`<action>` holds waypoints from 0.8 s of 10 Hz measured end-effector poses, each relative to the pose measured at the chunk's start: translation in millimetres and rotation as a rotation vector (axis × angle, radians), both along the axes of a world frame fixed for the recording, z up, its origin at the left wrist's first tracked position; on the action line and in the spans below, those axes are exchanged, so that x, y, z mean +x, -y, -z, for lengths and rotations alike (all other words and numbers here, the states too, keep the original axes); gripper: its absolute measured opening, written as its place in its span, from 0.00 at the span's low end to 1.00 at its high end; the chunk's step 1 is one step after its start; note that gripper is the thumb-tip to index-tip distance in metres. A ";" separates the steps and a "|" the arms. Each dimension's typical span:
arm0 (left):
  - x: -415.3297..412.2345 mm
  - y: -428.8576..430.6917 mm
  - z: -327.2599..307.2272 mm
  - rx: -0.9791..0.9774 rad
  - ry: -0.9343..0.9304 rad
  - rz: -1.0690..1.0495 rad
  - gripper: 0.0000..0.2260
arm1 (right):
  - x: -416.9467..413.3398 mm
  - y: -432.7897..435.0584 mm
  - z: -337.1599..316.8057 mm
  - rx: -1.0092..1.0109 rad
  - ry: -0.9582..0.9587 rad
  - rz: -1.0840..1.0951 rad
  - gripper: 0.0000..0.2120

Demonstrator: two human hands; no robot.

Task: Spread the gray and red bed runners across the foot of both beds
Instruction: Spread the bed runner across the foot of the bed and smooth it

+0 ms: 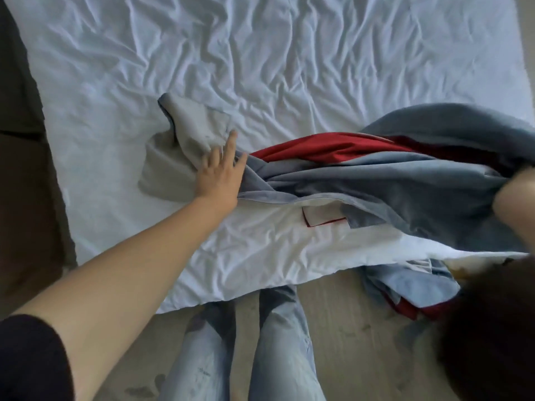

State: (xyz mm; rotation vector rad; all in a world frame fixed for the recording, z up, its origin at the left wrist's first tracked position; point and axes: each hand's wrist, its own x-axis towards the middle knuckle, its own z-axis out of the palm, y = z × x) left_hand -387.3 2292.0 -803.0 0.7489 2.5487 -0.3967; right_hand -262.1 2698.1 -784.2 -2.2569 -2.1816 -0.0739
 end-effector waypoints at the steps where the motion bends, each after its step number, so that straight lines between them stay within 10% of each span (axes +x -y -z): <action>1: 11.8 -5.2 7.7 -0.114 -0.065 0.151 0.50 | 36.0 17.0 -6.7 -0.145 0.925 -0.520 0.29; 2: 8.4 -1.9 12.1 -0.127 -0.004 0.165 0.56 | 39.5 93.6 -2.3 -0.463 0.454 -0.952 0.41; 4: -5.1 16.5 14.8 -0.232 0.007 0.186 0.57 | -17.2 254.1 6.5 -0.551 0.250 -1.716 0.45; 8: 51.8 241.5 15.2 -0.422 0.078 -0.188 0.28 | -32.0 376.9 36.7 -0.661 0.475 -1.942 0.47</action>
